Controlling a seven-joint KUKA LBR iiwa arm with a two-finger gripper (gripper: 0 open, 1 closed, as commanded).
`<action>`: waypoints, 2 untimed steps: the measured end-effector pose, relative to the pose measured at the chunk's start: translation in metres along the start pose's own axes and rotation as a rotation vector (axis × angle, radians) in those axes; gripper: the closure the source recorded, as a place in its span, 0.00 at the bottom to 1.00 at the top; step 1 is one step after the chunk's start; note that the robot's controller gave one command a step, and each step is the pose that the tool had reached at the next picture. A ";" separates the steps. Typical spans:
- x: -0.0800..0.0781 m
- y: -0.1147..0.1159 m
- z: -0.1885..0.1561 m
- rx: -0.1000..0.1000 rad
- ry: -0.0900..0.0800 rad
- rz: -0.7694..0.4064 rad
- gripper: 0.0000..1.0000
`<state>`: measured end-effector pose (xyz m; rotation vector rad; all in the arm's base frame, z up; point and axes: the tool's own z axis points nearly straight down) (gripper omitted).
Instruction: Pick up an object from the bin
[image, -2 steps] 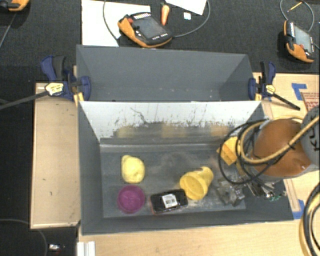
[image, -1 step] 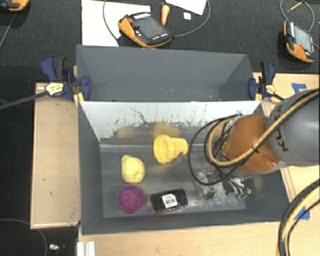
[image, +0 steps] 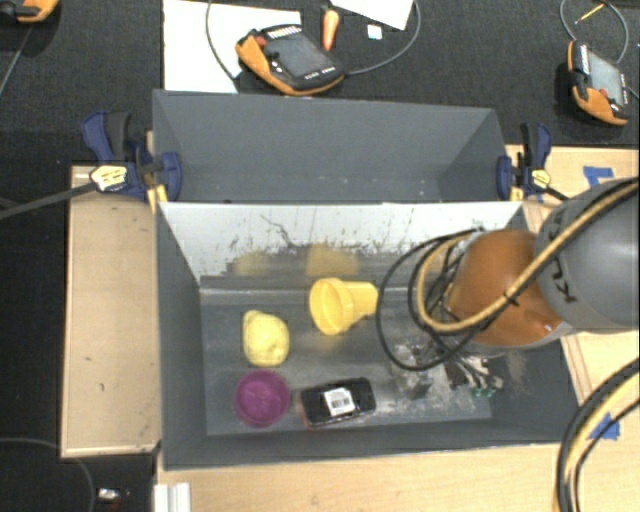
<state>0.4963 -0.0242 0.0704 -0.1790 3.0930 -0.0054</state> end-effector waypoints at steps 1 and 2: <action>0.001 0.002 -0.003 0.000 0.000 -0.008 1.00; -0.023 -0.014 -0.032 0.001 -0.003 -0.562 1.00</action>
Offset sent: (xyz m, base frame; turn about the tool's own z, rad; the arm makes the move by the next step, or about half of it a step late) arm 0.0273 -0.0156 0.0372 -0.5806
